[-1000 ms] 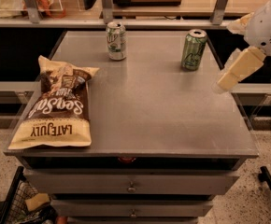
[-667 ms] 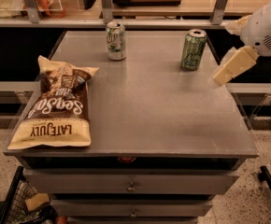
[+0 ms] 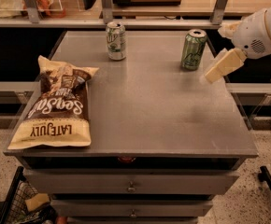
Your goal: Move green can near brown chip bag
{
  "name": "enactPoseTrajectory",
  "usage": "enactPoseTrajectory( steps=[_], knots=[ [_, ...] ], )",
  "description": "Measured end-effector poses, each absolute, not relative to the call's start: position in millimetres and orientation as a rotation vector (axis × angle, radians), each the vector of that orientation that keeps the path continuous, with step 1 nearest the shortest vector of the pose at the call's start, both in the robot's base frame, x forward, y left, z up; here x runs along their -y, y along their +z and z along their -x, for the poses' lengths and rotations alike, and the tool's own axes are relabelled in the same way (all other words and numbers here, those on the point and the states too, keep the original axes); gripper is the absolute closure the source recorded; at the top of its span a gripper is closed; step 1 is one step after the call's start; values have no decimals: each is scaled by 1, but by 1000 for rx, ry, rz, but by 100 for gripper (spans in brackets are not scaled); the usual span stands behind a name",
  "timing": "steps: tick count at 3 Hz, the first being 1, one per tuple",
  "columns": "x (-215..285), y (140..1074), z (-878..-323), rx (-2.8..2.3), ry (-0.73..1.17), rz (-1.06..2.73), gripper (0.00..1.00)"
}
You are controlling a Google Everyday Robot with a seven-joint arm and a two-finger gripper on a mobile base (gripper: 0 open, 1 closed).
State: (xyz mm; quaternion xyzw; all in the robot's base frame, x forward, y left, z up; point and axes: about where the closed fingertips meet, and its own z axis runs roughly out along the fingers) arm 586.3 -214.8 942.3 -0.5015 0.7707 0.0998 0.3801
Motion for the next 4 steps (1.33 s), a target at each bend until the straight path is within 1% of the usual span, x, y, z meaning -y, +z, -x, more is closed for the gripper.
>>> enactPoseTrajectory(
  steps=[1,2,4],
  knots=[
    [216,941,-588,-1972,252,1274,0],
    [227,934,-601,-1981,240,1210,0],
    [256,912,-643,-1977,186,1038,0]
  ],
)
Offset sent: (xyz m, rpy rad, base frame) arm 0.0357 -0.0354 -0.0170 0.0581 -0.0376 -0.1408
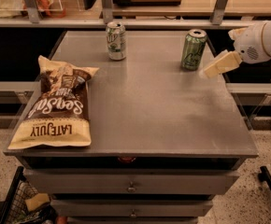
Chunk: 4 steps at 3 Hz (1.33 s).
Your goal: Move green can near brown chip bag
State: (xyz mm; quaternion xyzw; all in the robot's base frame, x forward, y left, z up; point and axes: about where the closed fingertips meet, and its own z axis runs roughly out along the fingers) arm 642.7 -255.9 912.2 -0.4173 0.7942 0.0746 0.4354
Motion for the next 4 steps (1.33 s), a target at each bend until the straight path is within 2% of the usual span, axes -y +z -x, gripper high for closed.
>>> enactPoseTrajectory(
  steps=[2,4],
  knots=[
    [258,901,-693,-1900,190,947,0],
    [233,889,-732,-1845,269,943,0]
  ],
)
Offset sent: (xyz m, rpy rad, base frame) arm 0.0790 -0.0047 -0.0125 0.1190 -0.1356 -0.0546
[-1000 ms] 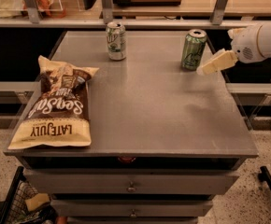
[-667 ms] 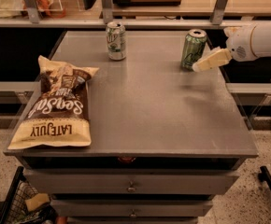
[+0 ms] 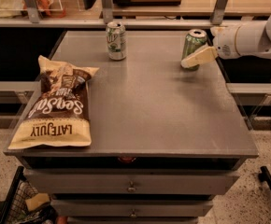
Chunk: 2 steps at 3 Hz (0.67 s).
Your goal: Move green can near brown chip bag
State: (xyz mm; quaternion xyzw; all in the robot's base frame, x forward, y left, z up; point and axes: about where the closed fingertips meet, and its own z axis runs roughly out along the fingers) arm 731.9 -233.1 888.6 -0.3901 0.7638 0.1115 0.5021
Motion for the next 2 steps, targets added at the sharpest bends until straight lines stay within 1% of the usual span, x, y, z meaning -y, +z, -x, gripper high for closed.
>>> enactPoseTrajectory(
  steps=[1,2],
  knots=[
    [215,888,-741,-1823,306,978,1],
    [200,888,-743,-1806,328,1014,19]
  ],
)
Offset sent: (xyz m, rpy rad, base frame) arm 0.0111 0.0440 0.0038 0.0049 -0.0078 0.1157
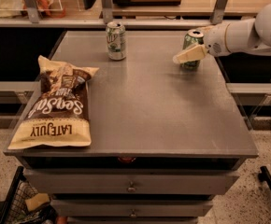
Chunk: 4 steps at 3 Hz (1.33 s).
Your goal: Move green can near brown chip bag
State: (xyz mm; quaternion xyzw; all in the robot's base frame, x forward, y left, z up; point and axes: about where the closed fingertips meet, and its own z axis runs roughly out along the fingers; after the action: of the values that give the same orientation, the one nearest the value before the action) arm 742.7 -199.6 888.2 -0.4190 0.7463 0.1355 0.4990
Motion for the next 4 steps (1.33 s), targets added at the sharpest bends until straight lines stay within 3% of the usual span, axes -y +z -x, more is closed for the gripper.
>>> enactPoseTrajectory(
  steps=[3,4],
  knots=[
    [185,907,-722,-1786,392,1094,88],
    [171,938,-711,-1720,426,1157,100]
  ],
)
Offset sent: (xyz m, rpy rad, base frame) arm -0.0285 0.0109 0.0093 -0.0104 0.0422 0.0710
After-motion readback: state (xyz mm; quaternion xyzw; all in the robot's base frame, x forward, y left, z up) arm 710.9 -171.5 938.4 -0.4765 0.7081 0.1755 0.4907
